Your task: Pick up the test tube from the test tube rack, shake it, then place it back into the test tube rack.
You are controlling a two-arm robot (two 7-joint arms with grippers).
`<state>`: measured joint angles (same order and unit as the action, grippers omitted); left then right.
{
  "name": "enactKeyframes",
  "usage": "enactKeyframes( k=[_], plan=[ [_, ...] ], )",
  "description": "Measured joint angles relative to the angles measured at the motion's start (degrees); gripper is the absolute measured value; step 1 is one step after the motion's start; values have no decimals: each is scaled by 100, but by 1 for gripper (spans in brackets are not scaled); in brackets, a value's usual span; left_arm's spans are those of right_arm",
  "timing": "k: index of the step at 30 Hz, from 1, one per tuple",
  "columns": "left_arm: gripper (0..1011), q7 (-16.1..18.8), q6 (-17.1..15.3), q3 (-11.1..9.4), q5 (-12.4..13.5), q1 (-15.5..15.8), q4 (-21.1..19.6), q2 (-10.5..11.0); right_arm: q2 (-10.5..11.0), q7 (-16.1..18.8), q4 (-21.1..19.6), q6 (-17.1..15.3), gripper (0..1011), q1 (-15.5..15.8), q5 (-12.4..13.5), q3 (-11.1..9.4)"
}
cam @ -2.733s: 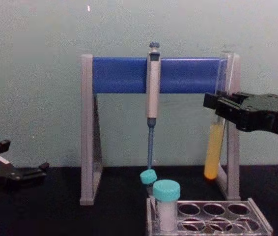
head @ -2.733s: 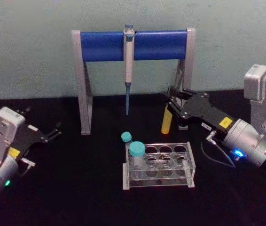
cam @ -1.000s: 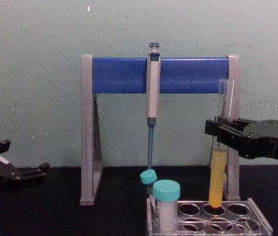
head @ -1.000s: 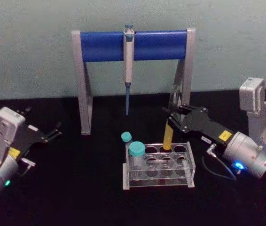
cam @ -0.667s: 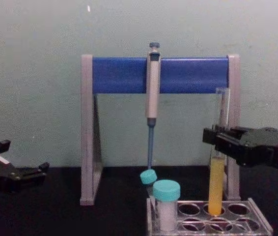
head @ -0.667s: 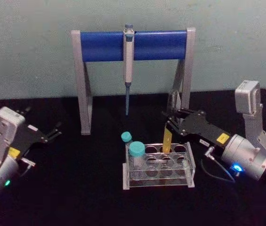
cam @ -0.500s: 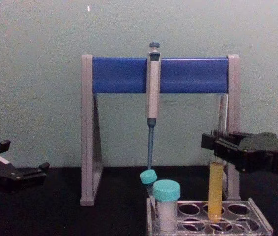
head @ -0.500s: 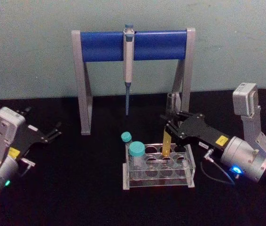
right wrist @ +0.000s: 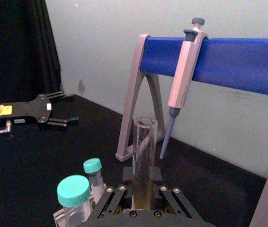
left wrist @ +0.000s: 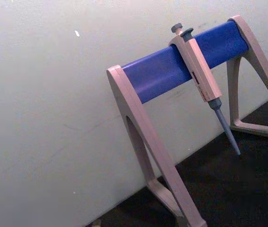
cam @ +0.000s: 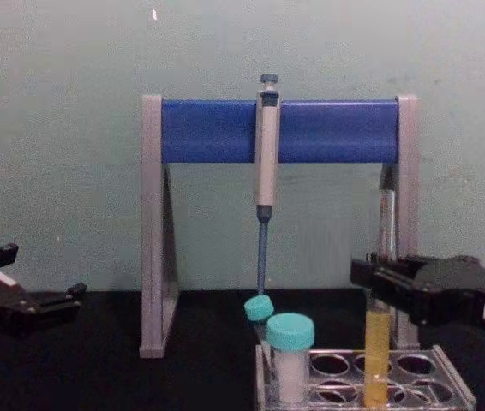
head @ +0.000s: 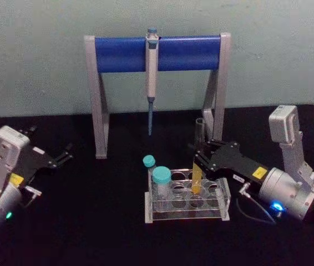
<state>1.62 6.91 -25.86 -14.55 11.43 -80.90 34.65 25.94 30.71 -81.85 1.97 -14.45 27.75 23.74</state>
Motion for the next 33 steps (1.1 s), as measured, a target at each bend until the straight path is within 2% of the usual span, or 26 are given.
enactKeyframes(
  k=[33],
  plan=[
    [1010,0,0,0,0,0,0,0,-46,-66,158,-99,233,30,-78,26]
  ],
)
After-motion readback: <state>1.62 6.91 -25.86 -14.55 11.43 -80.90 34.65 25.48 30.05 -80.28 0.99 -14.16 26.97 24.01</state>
